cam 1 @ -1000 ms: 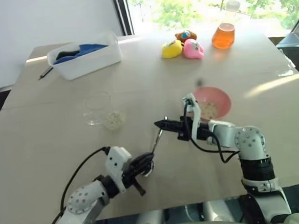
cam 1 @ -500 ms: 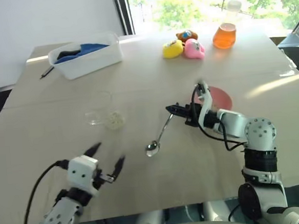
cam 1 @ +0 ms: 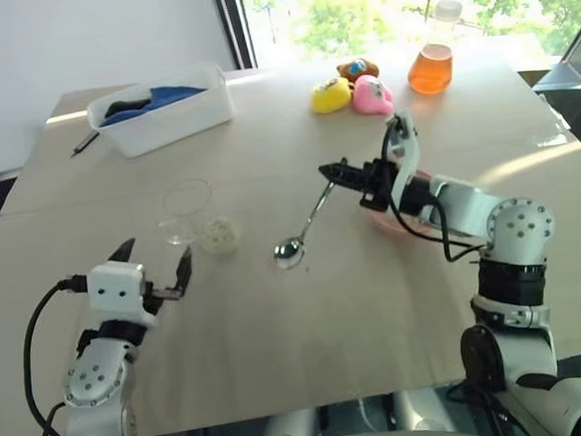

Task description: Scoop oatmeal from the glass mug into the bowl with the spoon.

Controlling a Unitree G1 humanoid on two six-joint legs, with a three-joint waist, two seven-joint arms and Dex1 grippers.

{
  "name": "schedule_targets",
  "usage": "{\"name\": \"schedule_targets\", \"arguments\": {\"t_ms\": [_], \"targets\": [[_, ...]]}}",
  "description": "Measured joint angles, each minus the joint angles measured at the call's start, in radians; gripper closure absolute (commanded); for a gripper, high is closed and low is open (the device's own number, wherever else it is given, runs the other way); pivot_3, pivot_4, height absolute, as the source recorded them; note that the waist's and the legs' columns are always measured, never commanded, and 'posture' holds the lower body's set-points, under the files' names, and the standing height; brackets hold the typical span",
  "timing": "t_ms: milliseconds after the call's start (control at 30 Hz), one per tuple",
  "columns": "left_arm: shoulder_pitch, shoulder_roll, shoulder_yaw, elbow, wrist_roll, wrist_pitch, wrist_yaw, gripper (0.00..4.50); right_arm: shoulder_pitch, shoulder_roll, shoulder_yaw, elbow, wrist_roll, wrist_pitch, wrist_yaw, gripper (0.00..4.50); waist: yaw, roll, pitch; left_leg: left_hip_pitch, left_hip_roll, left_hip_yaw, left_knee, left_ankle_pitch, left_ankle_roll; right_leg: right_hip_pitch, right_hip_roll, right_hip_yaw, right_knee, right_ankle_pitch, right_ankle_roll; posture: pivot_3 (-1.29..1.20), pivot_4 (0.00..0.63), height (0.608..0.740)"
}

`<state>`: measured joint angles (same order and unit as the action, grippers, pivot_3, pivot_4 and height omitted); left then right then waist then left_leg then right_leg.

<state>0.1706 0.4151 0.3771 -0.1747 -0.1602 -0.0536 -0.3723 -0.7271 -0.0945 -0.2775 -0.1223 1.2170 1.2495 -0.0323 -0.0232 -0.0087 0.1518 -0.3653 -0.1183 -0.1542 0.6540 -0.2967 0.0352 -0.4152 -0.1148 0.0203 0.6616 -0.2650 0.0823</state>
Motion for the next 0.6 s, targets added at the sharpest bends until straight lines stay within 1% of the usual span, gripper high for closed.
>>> {"name": "schedule_targets", "arguments": {"t_ms": [133, 433, 600], "targets": [[-0.062, 0.027, -0.010, 0.069, 0.002, -0.014, -0.016, 0.05, -0.008, -0.018, -0.005, 0.000, 0.010, -0.013, -0.016, 4.50, -0.003, 0.000, 0.000, 0.000, 0.000, 0.000, 0.000, 0.000, 0.000, 0.000, 0.000, 0.000, 0.000, 0.000, 0.000, 0.00, 0.150, 0.740], [-0.134, 0.032, -0.066, 0.119, 0.014, -0.023, -0.027, 0.05, -0.007, -0.033, -0.003, 0.000, 0.024, -0.033, -0.041, 4.50, -0.015, 0.000, 0.000, 0.000, 0.000, 0.000, 0.001, 0.000, 0.000, 0.000, -0.001, 0.000, 0.001, 0.000, 0.000, 0.00, 0.150, 0.740], [-0.197, 0.032, -0.071, 0.158, 0.018, -0.028, -0.015, 0.05, -0.002, -0.040, 0.003, -0.004, 0.039, -0.034, -0.052, 4.50, -0.018, 0.000, 0.000, -0.001, 0.000, 0.000, 0.001, 0.000, 0.000, 0.000, -0.001, 0.000, 0.001, 0.000, 0.000, 0.00, 0.150, 0.740]]}}
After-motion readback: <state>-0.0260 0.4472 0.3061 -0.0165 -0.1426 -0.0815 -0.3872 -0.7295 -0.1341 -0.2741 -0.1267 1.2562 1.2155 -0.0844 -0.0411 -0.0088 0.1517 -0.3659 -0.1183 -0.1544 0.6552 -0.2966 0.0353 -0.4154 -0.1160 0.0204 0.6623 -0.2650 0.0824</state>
